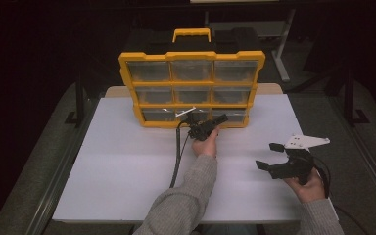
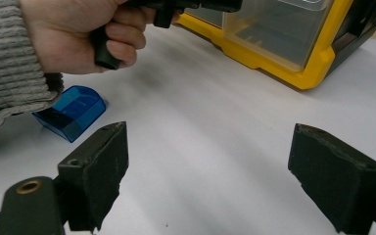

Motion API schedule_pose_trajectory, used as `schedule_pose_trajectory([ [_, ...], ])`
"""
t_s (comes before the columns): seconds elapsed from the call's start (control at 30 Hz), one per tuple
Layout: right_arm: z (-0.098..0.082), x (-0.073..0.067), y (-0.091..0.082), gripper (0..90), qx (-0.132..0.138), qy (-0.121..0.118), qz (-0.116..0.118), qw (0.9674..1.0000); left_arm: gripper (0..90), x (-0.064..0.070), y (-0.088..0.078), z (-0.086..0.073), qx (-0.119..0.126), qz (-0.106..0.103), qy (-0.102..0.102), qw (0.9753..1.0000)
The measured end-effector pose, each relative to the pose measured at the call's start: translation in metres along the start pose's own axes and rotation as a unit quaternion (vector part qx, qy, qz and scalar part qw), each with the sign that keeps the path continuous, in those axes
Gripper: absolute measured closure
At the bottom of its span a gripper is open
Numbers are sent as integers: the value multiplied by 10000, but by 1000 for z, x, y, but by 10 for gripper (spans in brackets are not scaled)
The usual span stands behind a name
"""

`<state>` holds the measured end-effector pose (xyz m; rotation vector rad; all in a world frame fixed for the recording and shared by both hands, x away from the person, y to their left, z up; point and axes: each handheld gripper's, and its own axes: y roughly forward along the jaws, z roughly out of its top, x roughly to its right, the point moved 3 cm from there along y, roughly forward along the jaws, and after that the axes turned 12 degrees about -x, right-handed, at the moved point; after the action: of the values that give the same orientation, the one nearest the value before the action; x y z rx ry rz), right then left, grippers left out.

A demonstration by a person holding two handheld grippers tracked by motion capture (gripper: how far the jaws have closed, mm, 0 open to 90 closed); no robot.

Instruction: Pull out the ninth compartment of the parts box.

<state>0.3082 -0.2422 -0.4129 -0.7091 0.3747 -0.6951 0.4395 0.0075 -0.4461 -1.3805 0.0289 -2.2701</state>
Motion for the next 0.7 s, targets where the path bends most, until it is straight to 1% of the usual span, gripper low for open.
schedule_pose_trajectory([
  [0.23, -1, -1, 1, 140, -41, 0, 2, 10000, 774, 4, -6, -9, -72, -65, 14, 10000],
  [0.43, -1, -1, 2, 140, -46, -4, -14, 10000, 775, 8, -11, -17, -157, -89, 70, 9998],
  [0.6, -1, -1, 3, 141, -72, -36, -17, 10000, 775, 10, -13, -20, -196, -94, 101, 9997],
  [0.7, -1, -2, 3, 140, -81, -8, -11, 10000, 775, 10, -14, -22, -225, -102, 141, 9996],
])
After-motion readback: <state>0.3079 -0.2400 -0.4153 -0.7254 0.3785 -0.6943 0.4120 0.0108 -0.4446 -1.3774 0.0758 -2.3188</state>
